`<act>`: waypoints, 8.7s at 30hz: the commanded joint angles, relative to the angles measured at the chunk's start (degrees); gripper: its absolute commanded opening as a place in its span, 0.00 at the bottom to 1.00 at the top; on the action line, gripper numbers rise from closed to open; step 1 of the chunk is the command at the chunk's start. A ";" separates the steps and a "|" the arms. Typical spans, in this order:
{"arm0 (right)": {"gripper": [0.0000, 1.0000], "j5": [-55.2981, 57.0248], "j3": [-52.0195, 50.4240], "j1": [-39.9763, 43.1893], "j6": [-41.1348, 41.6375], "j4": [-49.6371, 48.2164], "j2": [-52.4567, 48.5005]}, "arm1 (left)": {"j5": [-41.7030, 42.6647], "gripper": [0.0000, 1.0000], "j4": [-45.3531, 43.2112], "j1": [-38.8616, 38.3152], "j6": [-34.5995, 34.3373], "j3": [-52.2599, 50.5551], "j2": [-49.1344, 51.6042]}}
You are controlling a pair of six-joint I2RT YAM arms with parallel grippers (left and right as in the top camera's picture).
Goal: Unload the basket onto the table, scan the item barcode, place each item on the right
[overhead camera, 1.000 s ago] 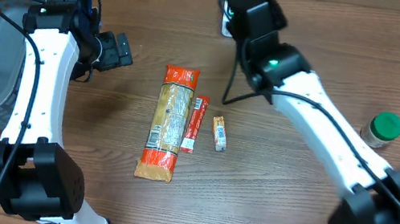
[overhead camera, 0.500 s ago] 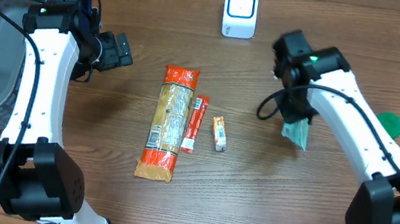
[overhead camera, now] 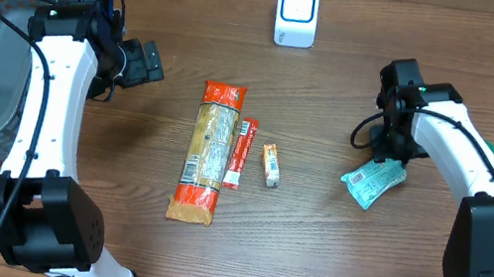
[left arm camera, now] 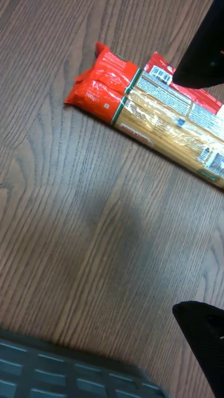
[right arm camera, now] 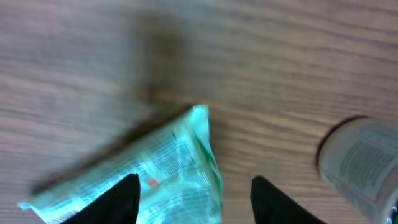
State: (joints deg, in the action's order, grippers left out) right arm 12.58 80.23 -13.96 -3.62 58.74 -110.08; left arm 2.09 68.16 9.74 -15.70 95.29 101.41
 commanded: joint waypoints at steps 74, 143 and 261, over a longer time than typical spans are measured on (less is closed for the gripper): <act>0.40 -17.18 -9.20 1.38 25.68 -3.04 7.06 | -0.17 1.00 0.15 -0.37 0.90 0.96 0.13; 0.11 19.80 -10.78 -30.56 30.82 -9.75 7.74 | -0.17 1.00 0.15 -0.37 0.90 0.96 0.13; 0.04 -58.58 -24.65 -1.20 19.23 -33.75 12.50 | -0.17 1.00 0.15 -0.37 0.92 0.96 0.13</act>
State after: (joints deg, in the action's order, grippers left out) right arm -32.51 53.67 -17.72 14.83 25.45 -100.12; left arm 2.11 68.18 9.74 -15.70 95.29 101.41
